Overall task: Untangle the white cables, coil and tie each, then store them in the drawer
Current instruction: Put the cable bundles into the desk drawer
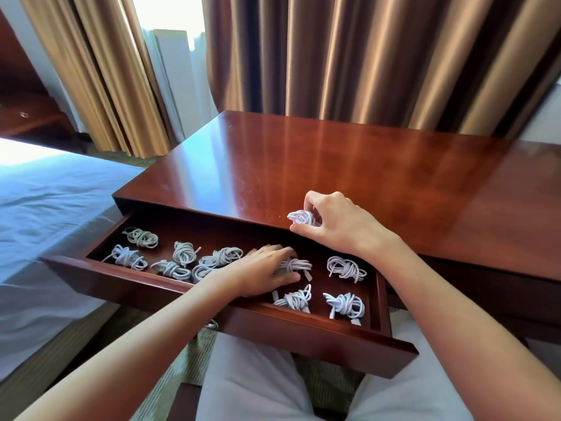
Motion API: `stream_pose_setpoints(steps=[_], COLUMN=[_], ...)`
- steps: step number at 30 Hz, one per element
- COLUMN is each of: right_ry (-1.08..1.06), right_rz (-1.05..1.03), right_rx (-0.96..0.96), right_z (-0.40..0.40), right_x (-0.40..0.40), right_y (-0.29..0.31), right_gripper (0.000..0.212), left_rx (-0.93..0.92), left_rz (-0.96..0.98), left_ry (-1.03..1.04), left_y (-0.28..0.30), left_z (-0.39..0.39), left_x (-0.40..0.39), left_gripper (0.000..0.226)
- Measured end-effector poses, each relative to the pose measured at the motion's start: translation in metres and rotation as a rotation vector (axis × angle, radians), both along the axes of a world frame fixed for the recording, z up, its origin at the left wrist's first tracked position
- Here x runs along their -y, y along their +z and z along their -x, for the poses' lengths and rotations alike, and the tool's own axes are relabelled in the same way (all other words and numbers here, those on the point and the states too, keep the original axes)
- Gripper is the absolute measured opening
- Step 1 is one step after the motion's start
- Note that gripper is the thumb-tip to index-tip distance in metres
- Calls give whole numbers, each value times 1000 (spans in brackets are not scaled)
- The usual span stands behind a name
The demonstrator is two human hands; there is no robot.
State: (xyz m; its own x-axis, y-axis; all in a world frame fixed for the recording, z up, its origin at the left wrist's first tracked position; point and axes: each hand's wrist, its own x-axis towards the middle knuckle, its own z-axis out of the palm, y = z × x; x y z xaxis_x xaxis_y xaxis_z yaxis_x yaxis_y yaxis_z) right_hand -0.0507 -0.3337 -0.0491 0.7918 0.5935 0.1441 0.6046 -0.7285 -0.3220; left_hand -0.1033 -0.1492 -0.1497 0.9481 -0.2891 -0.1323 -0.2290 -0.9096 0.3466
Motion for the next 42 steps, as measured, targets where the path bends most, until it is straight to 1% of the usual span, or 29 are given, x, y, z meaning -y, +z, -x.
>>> stream_pose_setpoints(steps=[2, 4, 7, 11, 17, 25, 28, 31, 32, 34, 37, 38, 42], right_ry=[3, 5, 5, 1, 8, 17, 16, -1, -4, 6, 32, 36, 50], right_rz=[4, 6, 9, 14, 71, 133, 196, 264, 289, 334, 380, 389, 378], right_rx=[-5, -9, -6, -9, 20, 4, 56, 111, 117, 111, 97, 96, 26], right_z=[2, 4, 8, 12, 23, 31, 33, 36, 36, 35, 31, 29, 26], right_x=[-3, -4, -4, -2, 4, -4, -15, -26, -30, -36, -46, -48, -49], right_y=[-2, -4, -5, -5, -9, -26, -33, -43, -47, -53, -60, -61, -62], right_gripper=[40, 40, 40, 40, 41, 41, 41, 42, 42, 41, 39, 39, 44], left_rx=[5, 19, 11, 10, 3, -6, 73, 176, 198, 239, 304, 322, 350], left_rz=[-68, -97, -77, -111, -107, -117, -143, -191, -197, -191, -149, -139, -108], left_ry=[-7, -4, 20, 10, 16, 17, 58, 170, 206, 261, 290, 290, 267], left_y=[-1, 1, 3, 3, 3, 4, 8, 8, 8, 8, 6, 8, 10], left_z=[6, 10, 15, 20, 26, 44, 50, 53, 53, 51, 49, 49, 45], left_x=[5, 8, 9, 10, 9, 11, 11, 3, -2, -10, -17, -18, -17], left_gripper=[66, 71, 72, 71, 74, 71, 66, 77, 77, 69, 35, 29, 24])
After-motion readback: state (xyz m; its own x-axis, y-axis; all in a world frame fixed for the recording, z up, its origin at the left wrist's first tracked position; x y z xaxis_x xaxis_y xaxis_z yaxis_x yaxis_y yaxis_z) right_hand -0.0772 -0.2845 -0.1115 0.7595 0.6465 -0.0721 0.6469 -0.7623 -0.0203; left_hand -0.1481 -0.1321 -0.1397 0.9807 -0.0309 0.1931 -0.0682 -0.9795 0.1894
